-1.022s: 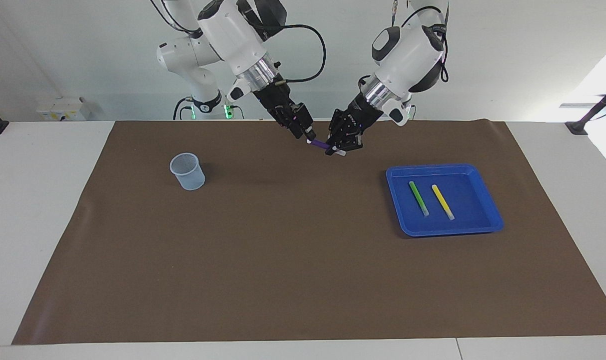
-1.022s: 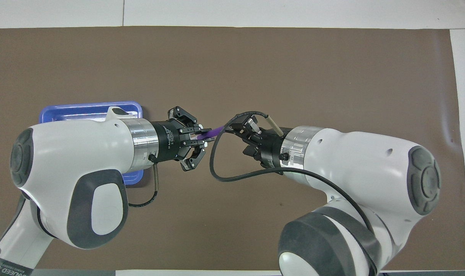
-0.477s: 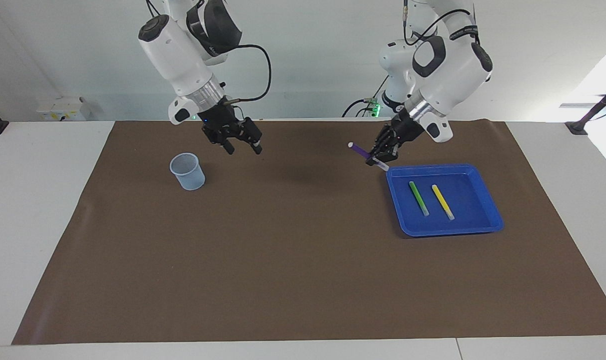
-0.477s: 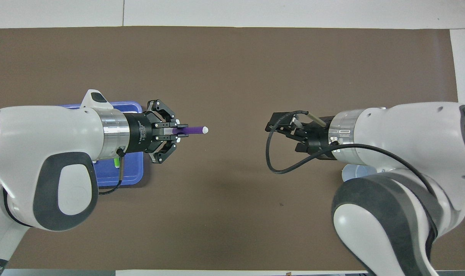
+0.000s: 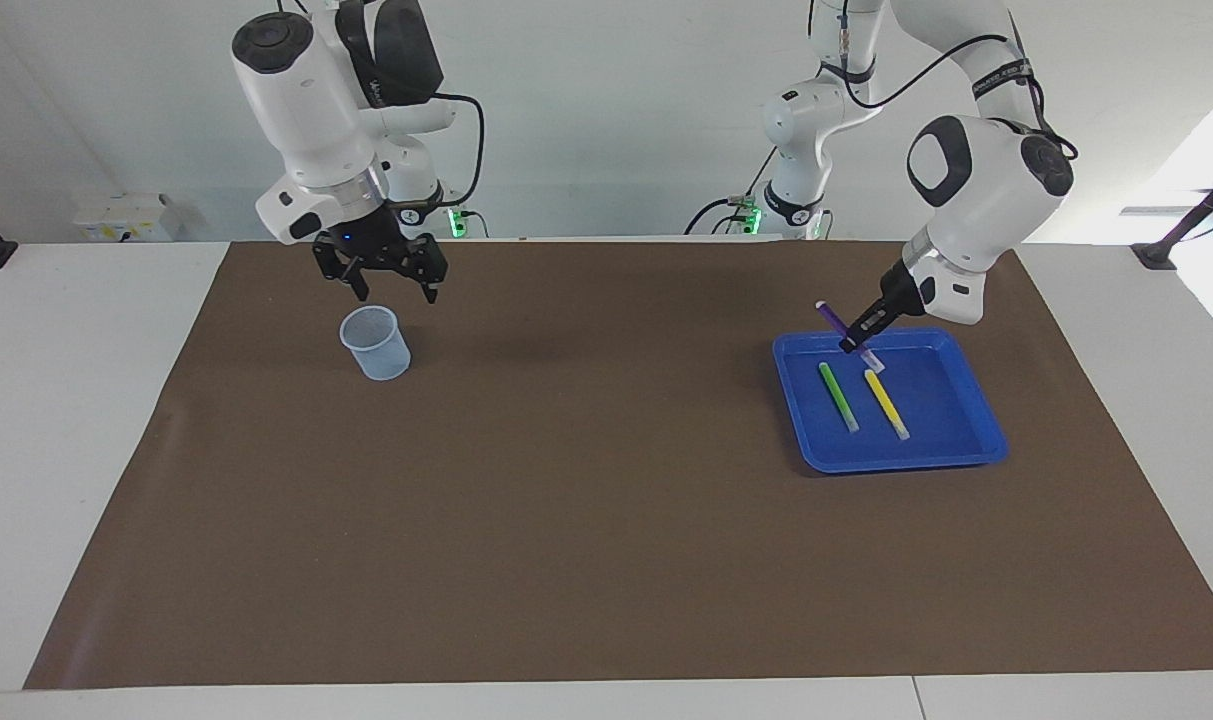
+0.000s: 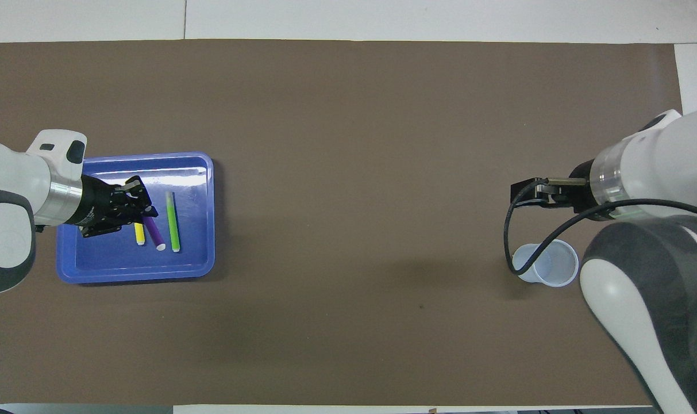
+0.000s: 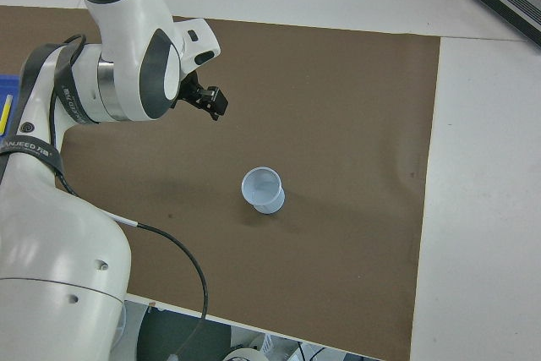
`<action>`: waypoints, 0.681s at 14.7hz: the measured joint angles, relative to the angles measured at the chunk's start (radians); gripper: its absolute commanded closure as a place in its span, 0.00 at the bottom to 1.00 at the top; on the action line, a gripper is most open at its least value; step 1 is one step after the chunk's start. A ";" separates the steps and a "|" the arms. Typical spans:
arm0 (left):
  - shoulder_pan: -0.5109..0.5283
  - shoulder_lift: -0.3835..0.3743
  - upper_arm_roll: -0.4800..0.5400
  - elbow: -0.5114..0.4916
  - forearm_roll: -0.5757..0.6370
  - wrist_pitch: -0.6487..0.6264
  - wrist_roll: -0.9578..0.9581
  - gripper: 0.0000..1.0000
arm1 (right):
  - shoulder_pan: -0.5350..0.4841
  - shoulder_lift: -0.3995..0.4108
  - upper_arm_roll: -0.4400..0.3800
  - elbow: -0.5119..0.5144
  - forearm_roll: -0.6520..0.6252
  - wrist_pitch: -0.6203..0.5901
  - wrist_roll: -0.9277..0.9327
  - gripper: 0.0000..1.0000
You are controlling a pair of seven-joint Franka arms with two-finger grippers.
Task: Right arm passes pens to left for tray arrangement
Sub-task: 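Lower the purple pen into the blue tray and open the left gripper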
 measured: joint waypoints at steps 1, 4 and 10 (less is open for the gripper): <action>0.018 0.023 0.000 0.000 0.055 0.009 0.082 1.00 | -0.005 0.026 -0.014 0.037 -0.029 -0.039 -0.025 0.00; 0.076 0.092 0.001 0.000 0.205 0.074 0.275 1.00 | 0.013 0.077 -0.064 0.102 -0.054 -0.121 -0.048 0.00; 0.122 0.201 0.000 -0.012 0.346 0.210 0.348 1.00 | -0.023 0.083 -0.124 0.125 -0.060 -0.152 -0.145 0.00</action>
